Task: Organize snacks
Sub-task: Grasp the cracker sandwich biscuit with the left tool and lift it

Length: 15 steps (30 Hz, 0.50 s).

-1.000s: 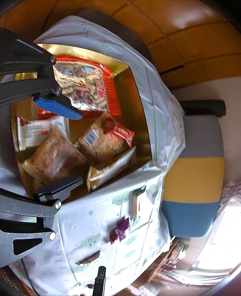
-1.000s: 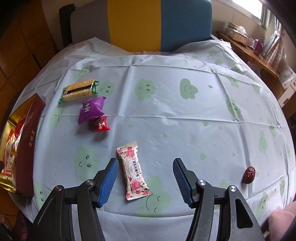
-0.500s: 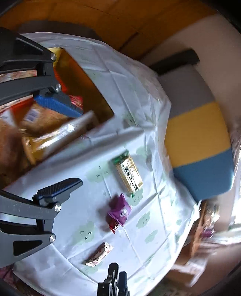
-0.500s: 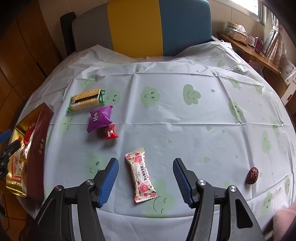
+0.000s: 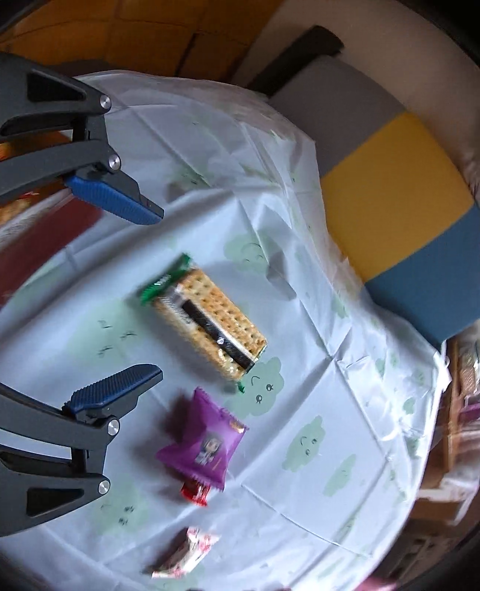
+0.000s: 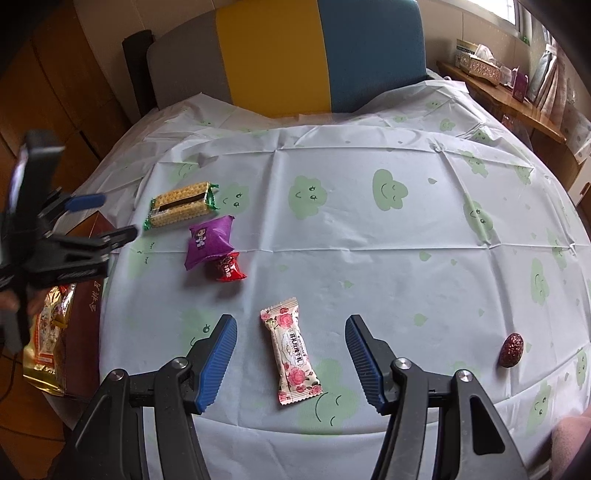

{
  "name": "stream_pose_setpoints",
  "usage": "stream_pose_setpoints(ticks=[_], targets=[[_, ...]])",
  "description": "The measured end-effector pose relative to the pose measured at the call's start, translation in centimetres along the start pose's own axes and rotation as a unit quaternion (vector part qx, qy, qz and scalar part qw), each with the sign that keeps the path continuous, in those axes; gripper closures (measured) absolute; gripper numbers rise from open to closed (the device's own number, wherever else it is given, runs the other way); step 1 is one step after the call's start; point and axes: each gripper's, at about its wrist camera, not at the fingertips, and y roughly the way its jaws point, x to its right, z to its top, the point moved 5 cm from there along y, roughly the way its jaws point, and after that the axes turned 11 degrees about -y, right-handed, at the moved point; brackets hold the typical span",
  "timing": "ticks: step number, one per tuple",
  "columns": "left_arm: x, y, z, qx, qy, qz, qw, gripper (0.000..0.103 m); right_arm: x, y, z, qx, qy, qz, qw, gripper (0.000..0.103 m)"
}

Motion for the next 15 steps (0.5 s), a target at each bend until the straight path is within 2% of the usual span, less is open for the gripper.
stream_pose_setpoints(ticks=[7,9,15], targets=[[1.3,3.3,1.2,-0.021,0.047,-0.008,0.9986,0.024,-0.3,0.3,0.0,-0.005,0.005,0.018,1.0,0.041],[1.4,4.1,1.5,-0.019,0.054,-0.005,0.9983,0.024,-0.3,0.3,0.0,-0.006,0.007,0.019,1.0,0.041],[1.6,5.4,2.2,-0.018,0.065,-0.027,0.9974,0.023,0.1,0.2,0.0,-0.002,0.02,0.025,0.999,0.041]])
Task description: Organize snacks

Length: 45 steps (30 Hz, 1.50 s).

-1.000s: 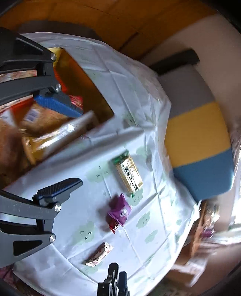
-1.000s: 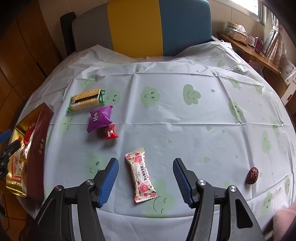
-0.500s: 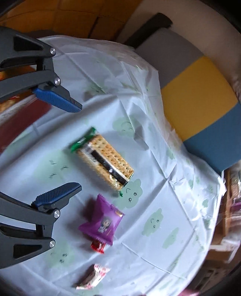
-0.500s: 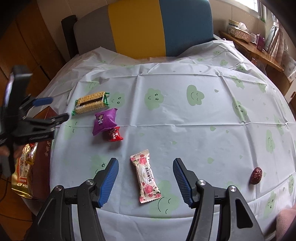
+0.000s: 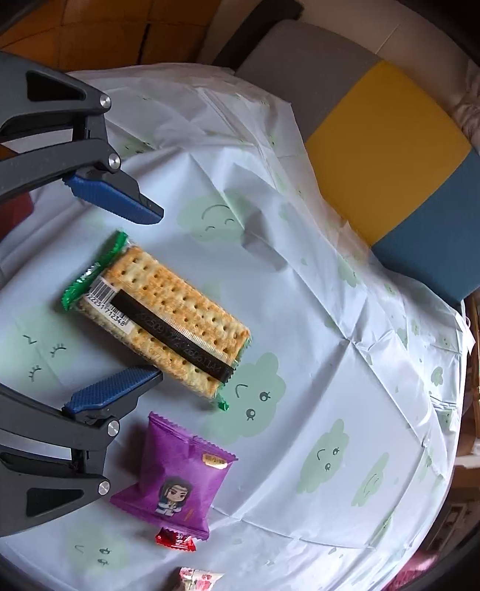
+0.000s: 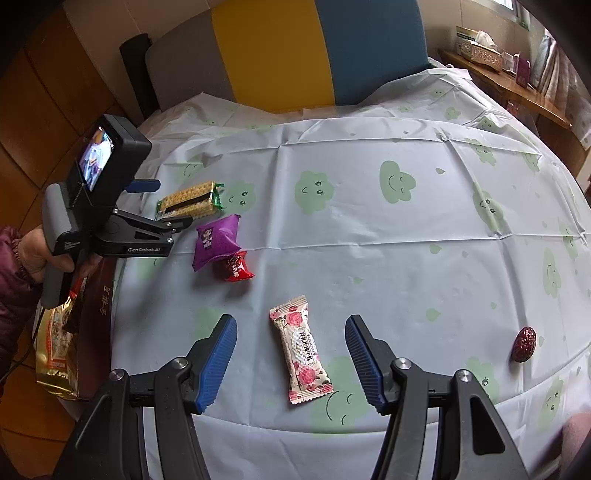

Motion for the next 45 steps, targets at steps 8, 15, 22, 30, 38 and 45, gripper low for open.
stream_pose_setpoints(ticks=[8,15,22,30,38,45], targets=[[0.3,-0.4,-0.8,-0.002,-0.039,-0.018,0.9991,0.044,0.3,-0.1,0.2,0.003,0.007,0.001,1.0,0.041],[2.5,-2.3,-2.9,-0.017,-0.069,-0.019,0.9973,0.055,0.4,-0.4,0.3,0.01,0.005,-0.009,1.0,0.041],[3.7,-4.7,-6.4,-0.077,-0.163,-0.03,0.9833,0.057,0.6,-0.7,0.3,0.015,0.006,-0.015,1.0,0.041],[7.5,-8.4,-11.8,-0.104,-0.249,-0.054,0.9614,0.058,0.8,-1.3,0.2,0.023,0.003,-0.03,0.999,0.041],[8.1,-8.7,-11.1,-0.076,-0.259,-0.05,0.9616,0.058,1.2,-1.3,-0.2,0.018,0.006,-0.046,0.999,0.041],[9.0,-10.8,-13.5,-0.029,-0.249,-0.087,0.9642,0.056,1.4,-1.0,-0.5,0.012,0.011,-0.054,0.998,0.041]])
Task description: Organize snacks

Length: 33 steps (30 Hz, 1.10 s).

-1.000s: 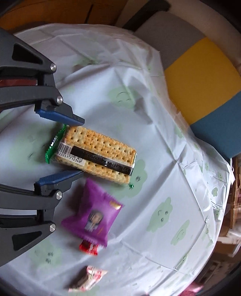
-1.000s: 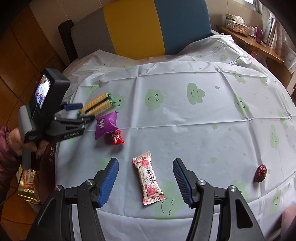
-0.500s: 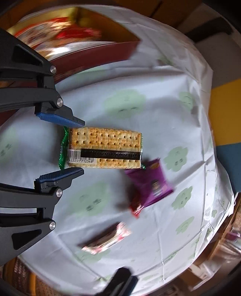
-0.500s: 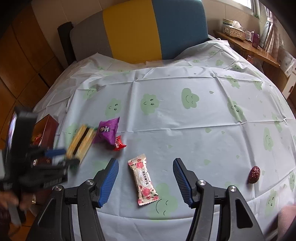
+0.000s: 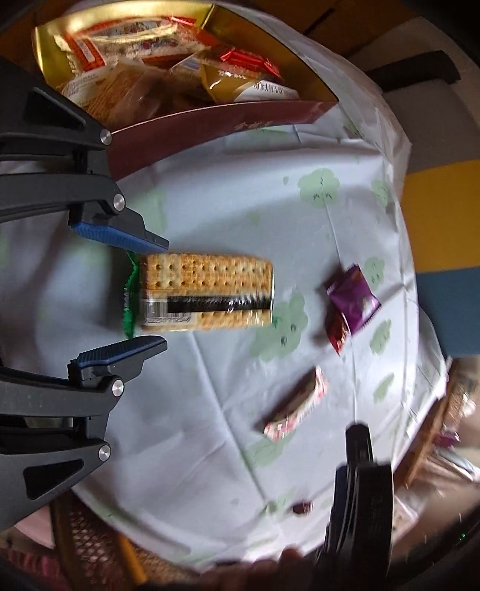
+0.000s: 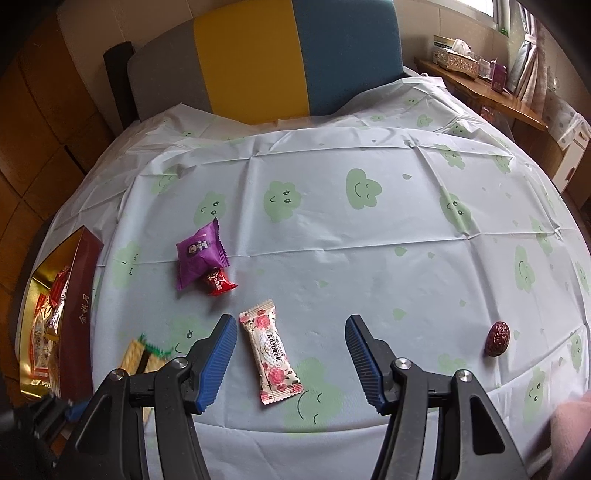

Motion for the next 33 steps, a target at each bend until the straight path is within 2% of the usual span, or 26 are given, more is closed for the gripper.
stream_pose_setpoints(ticks=[4,5,8,11,16,17,18,22,25,27,28,33], targets=[[-0.7,-1.2,-0.3,0.032,-0.002,-0.01,0.9994,0.052,0.4,0.3,-0.1,-0.005,0.008,-0.007,1.0,0.041],[-0.9,-1.2,-0.1,0.037,-0.003,-0.011,0.9993,0.048,0.5,0.4,-0.2,-0.007,0.01,-0.007,1.0,0.041],[-1.0,-1.0,0.7,0.047,-0.003,-0.017,0.9987,0.046,0.7,0.6,-0.2,-0.011,0.014,-0.011,1.0,0.041],[-0.4,-0.5,1.4,0.057,0.01,-0.014,0.9982,0.039,0.7,0.7,-0.3,-0.013,0.016,-0.011,1.0,0.041],[0.9,1.5,0.7,0.052,0.047,-0.005,0.9975,0.04,0.3,0.6,-0.1,-0.004,0.011,-0.003,1.0,0.041],[0.8,2.1,0.3,0.041,0.046,-0.001,0.9981,0.044,0.1,0.6,-0.1,-0.004,0.006,0.001,1.0,0.041],[0.6,1.9,0.0,0.056,0.039,-0.009,0.9976,0.051,-0.3,0.6,-0.1,-0.003,-0.001,0.007,1.0,0.041],[0.2,1.2,-1.2,0.069,0.032,-0.025,0.9968,0.052,-2.3,0.7,0.0,0.006,-0.042,0.021,0.999,0.05],[-0.2,1.0,-1.6,0.077,0.028,-0.034,0.9961,0.053,-3.8,1.3,-0.1,-0.003,-0.071,0.041,0.997,0.057],[-0.3,1.1,-1.7,0.081,0.026,-0.035,0.9958,0.052,-4.7,1.6,-0.2,-0.007,-0.085,0.049,0.995,0.057],[-0.3,1.1,-1.6,0.094,0.014,-0.023,0.9952,0.052,-5.1,1.8,-0.3,-0.011,-0.088,0.057,0.994,0.057],[-0.4,1.2,-1.7,0.1,0.002,-0.036,0.9943,0.052,-6.9,2.9,0.4,-0.034,-0.097,0.083,0.991,0.057]])
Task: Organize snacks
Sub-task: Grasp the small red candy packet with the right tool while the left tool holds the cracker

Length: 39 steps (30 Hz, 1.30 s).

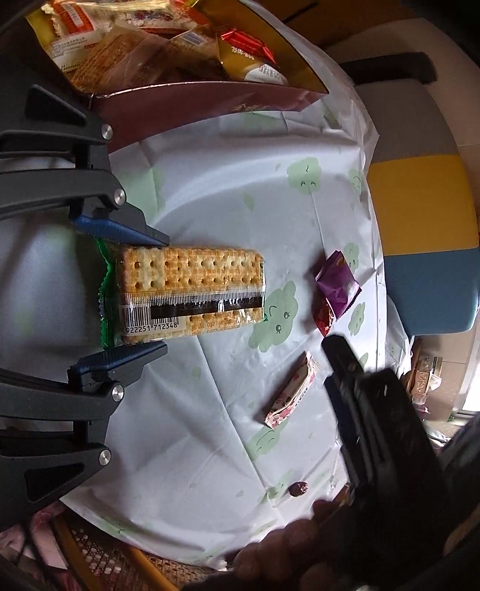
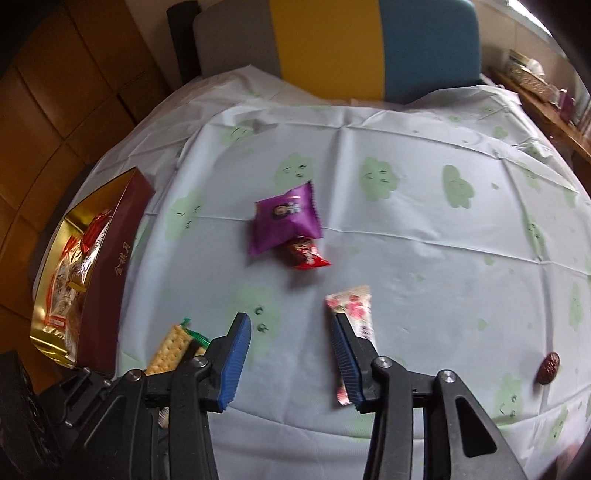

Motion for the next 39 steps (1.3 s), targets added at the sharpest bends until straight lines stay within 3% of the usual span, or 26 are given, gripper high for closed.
stream_pose_setpoints(ticks=[7,14,16,22,30,39], targets=[[-0.2,-0.1,-0.2,0.008,-0.002,-0.009,0.9999,0.052,0.3,3.7,3.3,-0.043,-0.033,-0.034,0.998,0.057],[-0.3,-0.1,-0.3,0.011,-0.005,-0.011,0.9999,0.052,0.5,6.3,4.8,-0.071,-0.057,-0.043,0.995,0.057],[-0.3,-0.2,-0.4,0.012,-0.005,-0.011,0.9999,0.052,0.4,6.9,4.9,-0.076,-0.072,-0.053,0.993,0.084],[-0.2,-0.3,-0.5,0.017,-0.006,-0.008,0.9998,0.051,-0.9,6.1,3.4,-0.077,-0.096,-0.038,0.992,0.085],[-0.1,-0.4,-0.7,0.019,-0.006,-0.006,0.9998,0.052,-3.2,4.0,-1.6,-0.101,-0.107,0.016,0.989,0.085],[-0.2,-0.7,-0.6,0.01,-0.012,0.0,0.9999,0.054,-1.5,3.7,-3.3,-0.079,-0.086,0.039,0.992,0.084]])
